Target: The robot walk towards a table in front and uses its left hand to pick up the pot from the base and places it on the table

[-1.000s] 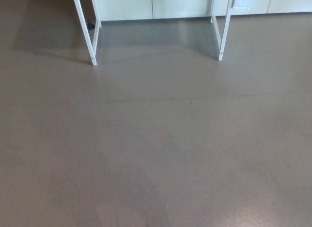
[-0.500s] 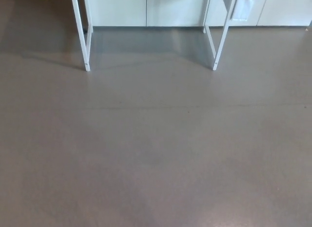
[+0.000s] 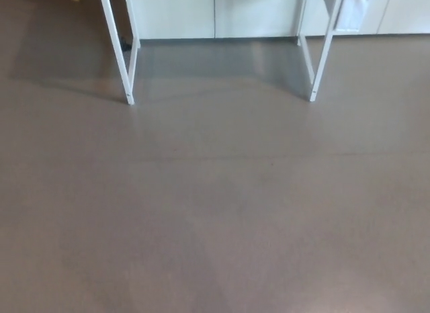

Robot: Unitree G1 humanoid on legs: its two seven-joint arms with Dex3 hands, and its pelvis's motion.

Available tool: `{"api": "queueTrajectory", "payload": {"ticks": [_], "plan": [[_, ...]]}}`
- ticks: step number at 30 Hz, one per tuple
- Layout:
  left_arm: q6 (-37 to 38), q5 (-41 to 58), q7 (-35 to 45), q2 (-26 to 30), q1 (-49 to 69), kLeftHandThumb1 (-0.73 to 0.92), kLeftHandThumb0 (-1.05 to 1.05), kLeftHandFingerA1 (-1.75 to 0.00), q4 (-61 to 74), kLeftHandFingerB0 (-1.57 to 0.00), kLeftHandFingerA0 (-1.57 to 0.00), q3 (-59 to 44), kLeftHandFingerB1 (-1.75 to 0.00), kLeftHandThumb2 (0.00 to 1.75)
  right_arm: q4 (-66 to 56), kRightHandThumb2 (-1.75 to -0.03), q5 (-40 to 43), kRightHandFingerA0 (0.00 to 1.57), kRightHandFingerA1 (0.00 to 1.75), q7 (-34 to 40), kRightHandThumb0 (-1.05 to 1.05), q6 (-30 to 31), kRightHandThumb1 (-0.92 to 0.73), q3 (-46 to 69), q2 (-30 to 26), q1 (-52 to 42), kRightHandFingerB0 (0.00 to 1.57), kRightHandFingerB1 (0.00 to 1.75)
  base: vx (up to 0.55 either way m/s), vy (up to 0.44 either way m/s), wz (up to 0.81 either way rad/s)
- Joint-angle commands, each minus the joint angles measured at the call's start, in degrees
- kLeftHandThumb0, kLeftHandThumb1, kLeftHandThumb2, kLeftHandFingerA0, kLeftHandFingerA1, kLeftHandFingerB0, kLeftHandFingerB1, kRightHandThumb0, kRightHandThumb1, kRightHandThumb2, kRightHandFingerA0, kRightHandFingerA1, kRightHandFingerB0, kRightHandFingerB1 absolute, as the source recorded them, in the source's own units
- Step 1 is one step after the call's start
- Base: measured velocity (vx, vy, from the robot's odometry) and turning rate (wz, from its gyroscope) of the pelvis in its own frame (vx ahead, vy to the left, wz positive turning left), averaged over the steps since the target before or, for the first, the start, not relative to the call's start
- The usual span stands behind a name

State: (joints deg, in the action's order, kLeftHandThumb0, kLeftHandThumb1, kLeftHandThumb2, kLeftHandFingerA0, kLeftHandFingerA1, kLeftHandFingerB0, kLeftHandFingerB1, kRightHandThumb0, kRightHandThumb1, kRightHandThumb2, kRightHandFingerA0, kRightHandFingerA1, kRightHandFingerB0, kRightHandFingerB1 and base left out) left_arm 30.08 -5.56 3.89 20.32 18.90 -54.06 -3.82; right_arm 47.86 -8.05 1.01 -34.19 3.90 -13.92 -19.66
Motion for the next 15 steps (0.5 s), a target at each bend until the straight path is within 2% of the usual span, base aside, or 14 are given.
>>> {"api": "queueTrajectory", "payload": {"ticks": [1,5,6,7,8,15], "plan": [[1.29,-0.34,-0.58,1.12,0.29,0.48,-0.23,-0.40,-0.51,-0.32,-0.49,-0.28,-0.33,0.54,0.59,-0.55,0.34,0.50,0.41,0.58,-0.33,-0.99,-0.51,0.05,-0.13,-0.14,0.30,0.33,0.18,-0.057,-0.01],[1.32,-0.79,-1.15,1.24,0.58,0.48,-0.24,-0.40,-0.16,-0.33,-0.49,-0.10,-0.33,0.54,0.86,-0.55,-0.12,0.50,0.41,1.26,-0.33,-0.80,-0.52,-0.10,-0.22,0.04,0.29,0.33,0.18,0.023,-0.14],[1.59,-0.76,-1.15,1.25,0.52,0.32,-0.17,-0.59,-0.35,-0.19,-0.38,-0.13,-0.50,0.82,0.82,-0.55,-0.20,0.50,0.41,1.34,-0.33,-0.67,-0.52,-0.17,-0.23,0.06,0.29,0.33,0.17,0.119,-0.15],[1.93,-0.24,-0.72,1.09,0.30,0.32,-0.17,-0.59,-0.86,-0.19,-0.38,-0.40,-0.50,0.82,0.84,-0.55,-0.17,0.50,0.41,1.36,-0.33,-0.62,-0.52,-0.21,-0.19,0.10,0.29,0.33,0.18,0.143,-0.17],[1.88,-0.30,-0.77,1.08,0.24,0.48,-0.23,-0.41,-0.97,-0.32,-0.49,-0.35,-0.33,0.54,0.95,-0.55,-0.16,0.49,0.41,1.35,-0.34,-0.79,-0.52,-0.23,-0.24,0.09,0.29,0.33,0.20,0.186,-0.12],[0.75,0.10,-0.59,1.09,-0.14,0.49,-0.23,-0.40,-1.05,-0.30,-0.48,-0.56,-0.32,0.54,1.94,-0.56,-0.23,0.51,0.42,1.74,-0.37,-1.44,-0.52,-0.45,-0.24,0.68,0.29,0.34,0.21,0.220,-0.12]]}}
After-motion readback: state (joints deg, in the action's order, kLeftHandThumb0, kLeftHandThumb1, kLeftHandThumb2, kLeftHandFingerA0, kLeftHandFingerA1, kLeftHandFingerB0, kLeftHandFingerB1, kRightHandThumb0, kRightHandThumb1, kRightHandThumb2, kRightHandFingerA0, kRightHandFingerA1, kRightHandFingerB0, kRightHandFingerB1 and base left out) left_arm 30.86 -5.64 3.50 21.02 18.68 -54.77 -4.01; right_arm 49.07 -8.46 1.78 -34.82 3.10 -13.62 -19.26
